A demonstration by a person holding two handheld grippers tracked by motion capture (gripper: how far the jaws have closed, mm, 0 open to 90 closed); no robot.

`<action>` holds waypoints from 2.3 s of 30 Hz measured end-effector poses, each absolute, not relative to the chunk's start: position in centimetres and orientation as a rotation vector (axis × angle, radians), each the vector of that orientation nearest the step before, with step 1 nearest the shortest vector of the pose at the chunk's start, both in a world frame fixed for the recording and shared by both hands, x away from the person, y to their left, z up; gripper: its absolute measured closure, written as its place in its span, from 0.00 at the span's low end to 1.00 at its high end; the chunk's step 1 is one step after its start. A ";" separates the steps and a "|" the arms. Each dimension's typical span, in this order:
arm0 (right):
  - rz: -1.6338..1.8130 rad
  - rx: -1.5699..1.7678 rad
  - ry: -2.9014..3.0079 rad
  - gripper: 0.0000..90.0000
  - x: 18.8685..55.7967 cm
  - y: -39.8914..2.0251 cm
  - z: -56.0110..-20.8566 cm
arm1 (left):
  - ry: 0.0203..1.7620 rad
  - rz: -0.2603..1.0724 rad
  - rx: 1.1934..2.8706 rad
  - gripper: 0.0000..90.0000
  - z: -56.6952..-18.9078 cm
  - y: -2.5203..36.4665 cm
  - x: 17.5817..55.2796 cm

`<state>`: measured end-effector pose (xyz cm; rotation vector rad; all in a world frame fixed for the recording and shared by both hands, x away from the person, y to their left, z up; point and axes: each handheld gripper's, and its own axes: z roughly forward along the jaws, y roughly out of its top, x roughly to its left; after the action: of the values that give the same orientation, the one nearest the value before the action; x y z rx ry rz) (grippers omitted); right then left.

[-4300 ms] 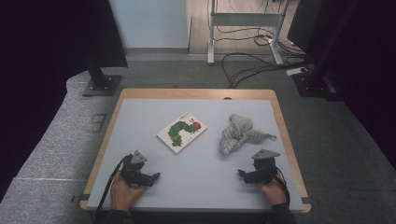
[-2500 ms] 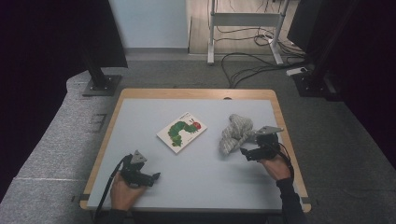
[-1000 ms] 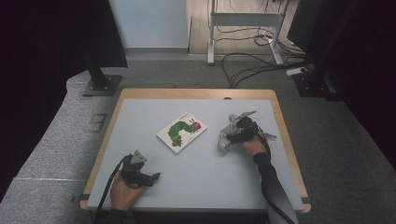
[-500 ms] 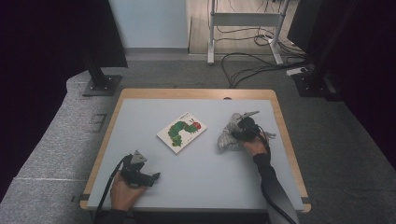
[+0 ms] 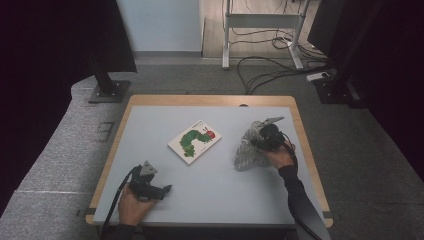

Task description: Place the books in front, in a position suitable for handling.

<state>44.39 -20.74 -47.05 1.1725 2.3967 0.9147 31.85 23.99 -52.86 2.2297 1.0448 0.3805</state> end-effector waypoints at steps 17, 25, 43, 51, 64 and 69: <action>0.958 1.114 2.381 0.78 39.9 -23.1 -42.4 | 1.045 0.381 2.230 0.00 -52.9 24.0 31.9; 0.972 1.104 2.377 0.78 37.6 -23.9 -40.5 | 1.045 0.381 2.231 0.00 -52.9 24.0 31.8; 0.989 1.098 2.392 0.78 32.4 -25.3 -40.7 | 1.044 0.382 2.230 0.00 -52.9 24.0 31.9; 0.972 1.119 2.403 0.78 31.7 -25.7 -44.1 | 1.043 0.379 2.230 0.00 -52.9 24.0 31.9; 0.938 1.137 2.395 0.76 31.7 -25.4 -49.0 | 1.044 0.380 2.228 0.00 -52.9 24.0 31.8; 0.952 1.136 2.411 0.69 31.7 -25.4 -49.9 | 1.045 0.380 2.228 0.00 -52.9 24.0 31.8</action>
<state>31.72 -25.37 -49.92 1.1362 2.4113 0.9524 31.84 23.97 -52.88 2.2277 1.0453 0.3801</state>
